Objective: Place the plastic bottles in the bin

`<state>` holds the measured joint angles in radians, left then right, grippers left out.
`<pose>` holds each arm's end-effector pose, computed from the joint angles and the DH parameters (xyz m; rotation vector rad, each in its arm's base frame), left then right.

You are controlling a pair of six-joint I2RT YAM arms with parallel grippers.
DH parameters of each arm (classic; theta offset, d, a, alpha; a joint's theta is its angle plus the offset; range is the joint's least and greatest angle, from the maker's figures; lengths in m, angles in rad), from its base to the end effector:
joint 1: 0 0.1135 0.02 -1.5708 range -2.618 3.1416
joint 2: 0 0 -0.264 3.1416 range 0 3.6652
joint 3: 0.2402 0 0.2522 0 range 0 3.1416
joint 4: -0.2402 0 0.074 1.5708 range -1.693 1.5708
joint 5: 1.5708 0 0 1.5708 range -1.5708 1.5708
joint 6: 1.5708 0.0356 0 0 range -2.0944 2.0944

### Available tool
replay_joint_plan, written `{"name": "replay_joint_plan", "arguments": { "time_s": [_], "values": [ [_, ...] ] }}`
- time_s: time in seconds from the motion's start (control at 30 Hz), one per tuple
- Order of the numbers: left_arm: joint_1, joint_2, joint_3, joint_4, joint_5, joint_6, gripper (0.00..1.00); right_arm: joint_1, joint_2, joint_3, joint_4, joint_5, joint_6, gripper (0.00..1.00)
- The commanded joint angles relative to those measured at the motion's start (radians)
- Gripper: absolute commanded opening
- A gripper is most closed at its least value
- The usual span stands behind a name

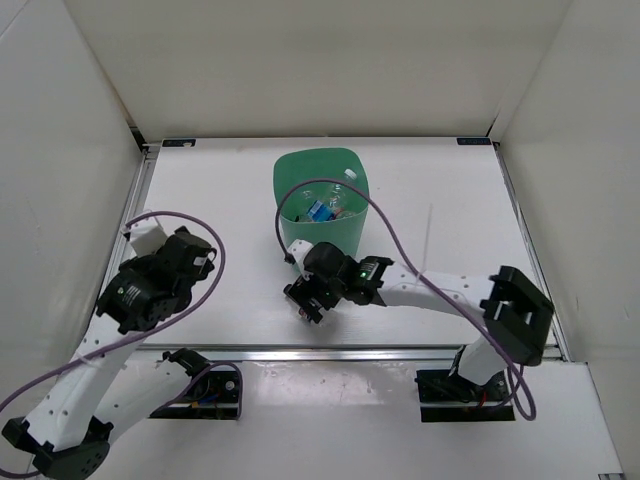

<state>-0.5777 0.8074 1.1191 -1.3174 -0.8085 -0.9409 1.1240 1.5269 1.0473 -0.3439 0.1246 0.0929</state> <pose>0.1020 -0.0358 0.3532 -0.6622 2.1021 0.2415 0.1456 0.2936 0.2373 -1.1453 2.1416 0.4198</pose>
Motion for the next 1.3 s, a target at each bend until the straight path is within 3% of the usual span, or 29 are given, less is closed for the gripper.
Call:
{"name": "replay_joint_plan", "arguments": {
  "time_s": [0.0,0.17,0.4,0.43,0.57,0.67,0.83,0.87,1.0,1.17,1.27],
  "values": [
    [0.001,-0.062,-0.005,-0.071,0.020,-0.030,1.00,0.002,0.045,0.057,0.117,-0.014,-0.019,0.96],
    [0.001,-0.085,0.018,-0.112,0.029,0.006,1.00,0.002,0.153,0.048,0.128,-0.063,0.044,0.93],
    [0.001,-0.125,0.056,-0.112,-0.006,0.037,1.00,0.022,0.167,0.045,0.053,-0.141,0.093,0.64],
    [0.001,-0.125,0.056,-0.112,-0.015,0.037,1.00,0.022,0.155,0.054,0.025,-0.141,0.102,0.56],
    [0.001,-0.155,0.056,-0.112,-0.027,0.024,1.00,0.052,0.040,0.063,-0.085,-0.129,0.126,0.37],
    [0.001,-0.186,0.030,-0.112,-0.038,-0.007,1.00,0.100,-0.059,0.144,-0.213,-0.050,0.136,0.32],
    [0.001,-0.221,0.011,-0.112,-0.038,-0.025,1.00,0.137,-0.132,0.440,-0.377,0.160,0.136,0.29],
    [0.001,-0.221,0.011,-0.112,-0.038,-0.025,1.00,0.102,-0.120,0.574,-0.395,0.193,0.108,0.28],
    [0.001,-0.212,0.011,-0.112,-0.038,-0.025,1.00,-0.033,0.037,0.887,-0.434,0.228,-0.003,0.28],
    [0.001,-0.192,0.011,-0.112,-0.038,-0.025,1.00,-0.194,0.244,1.112,-0.434,0.167,-0.084,0.28],
    [0.001,-0.192,0.011,-0.112,-0.038,-0.016,1.00,-0.268,0.289,1.129,-0.452,0.069,-0.050,0.44]
  ]
}}
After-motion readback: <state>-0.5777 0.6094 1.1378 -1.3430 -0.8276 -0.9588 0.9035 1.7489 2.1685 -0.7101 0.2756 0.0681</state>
